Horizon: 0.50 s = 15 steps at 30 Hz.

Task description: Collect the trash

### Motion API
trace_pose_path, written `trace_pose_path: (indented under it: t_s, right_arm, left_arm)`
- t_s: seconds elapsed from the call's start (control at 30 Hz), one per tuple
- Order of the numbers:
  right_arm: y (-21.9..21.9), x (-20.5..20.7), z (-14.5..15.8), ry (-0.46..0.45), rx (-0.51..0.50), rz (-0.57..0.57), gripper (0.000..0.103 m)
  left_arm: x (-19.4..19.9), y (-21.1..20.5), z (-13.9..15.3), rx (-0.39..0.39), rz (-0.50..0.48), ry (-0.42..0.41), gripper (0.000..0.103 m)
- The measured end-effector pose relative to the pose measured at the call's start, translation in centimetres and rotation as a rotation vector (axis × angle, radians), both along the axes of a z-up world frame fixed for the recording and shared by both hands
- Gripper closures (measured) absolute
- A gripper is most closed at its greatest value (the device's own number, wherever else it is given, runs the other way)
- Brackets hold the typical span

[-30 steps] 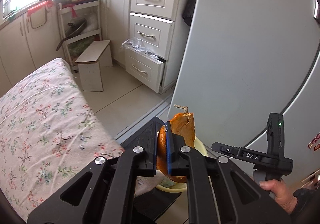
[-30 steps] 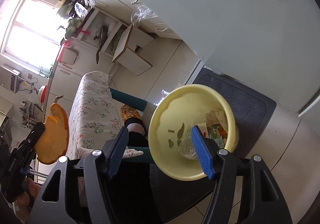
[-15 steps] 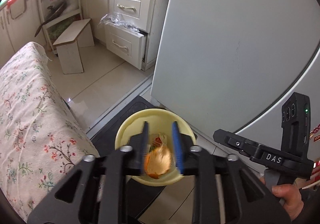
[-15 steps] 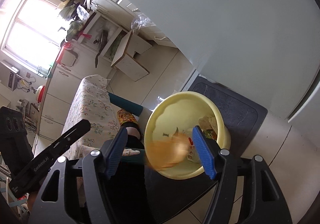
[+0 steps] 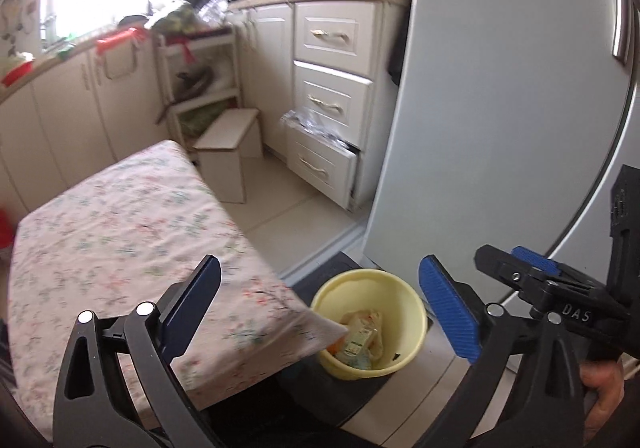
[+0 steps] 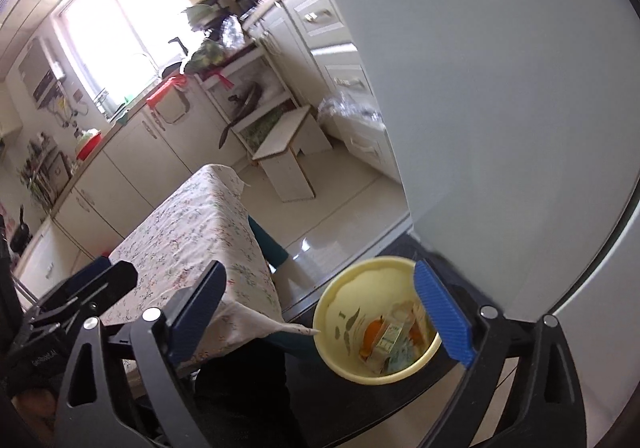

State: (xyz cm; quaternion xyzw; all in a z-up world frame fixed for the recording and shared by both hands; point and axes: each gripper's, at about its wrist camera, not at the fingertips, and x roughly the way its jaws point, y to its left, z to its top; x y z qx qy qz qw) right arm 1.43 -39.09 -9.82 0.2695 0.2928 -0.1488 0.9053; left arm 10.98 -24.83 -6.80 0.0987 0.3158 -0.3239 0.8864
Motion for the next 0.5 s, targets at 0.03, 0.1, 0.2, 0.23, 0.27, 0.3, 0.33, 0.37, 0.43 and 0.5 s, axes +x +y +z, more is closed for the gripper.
trace_pose_path:
  t_s: [0.03,0.1,0.2,0.23,0.27,0.3,0.33,0.37,0.43,0.5]
  right_arm:
    - [0.7,-0.1,0.9,-0.005,-0.027,0.003,0.009]
    - [2.3,-0.2,2.5,-0.013,-0.077,0.010,0.007]
    - [4.4,-0.4,4.4,-0.022,-0.141,0.023,0.007]
    - [5.0,-0.4,4.9,-0.026,-0.158,0.027,0.007]
    - [5.6,-0.5,5.4,-0.032,-0.176,0.030,0.007]
    - [6.4,-0.6,6.0,-0.041,-0.199,0.031,0.007]
    - [7.0,-0.8,6.5,-0.048,-0.213,0.032,0.007]
    - [7.6,-1.0,7.1,-0.055,-0.223,0.032,0.007]
    - [8.5,-1.5,7.9,-0.065,-0.225,0.031,0.007]
    - [9.5,-1.9,8.5,-0.077,-0.215,0.043,0.007]
  left_arm:
    - [-0.2,0.9,0.8,0.002,0.023,-0.012,0.008]
    - [-0.7,2.7,2.1,0.007,0.054,-0.021,0.008]
    - [-1.2,4.6,3.3,-0.002,0.083,-0.013,0.008]
    - [-1.4,5.5,3.8,-0.013,0.096,-0.011,0.008]
    - [-1.7,6.4,4.2,-0.026,0.108,-0.012,0.008]
    - [-1.9,7.3,4.7,-0.035,0.127,-0.017,0.008]
    - [-2.3,8.1,5.0,-0.040,0.144,-0.023,0.008]
    - [-2.5,8.8,5.4,-0.044,0.160,-0.028,0.008]
    - [-2.8,10.5,6.1,-0.051,0.202,-0.031,0.008]
    - [-3.2,12.1,6.6,-0.047,0.277,-0.041,0.008]
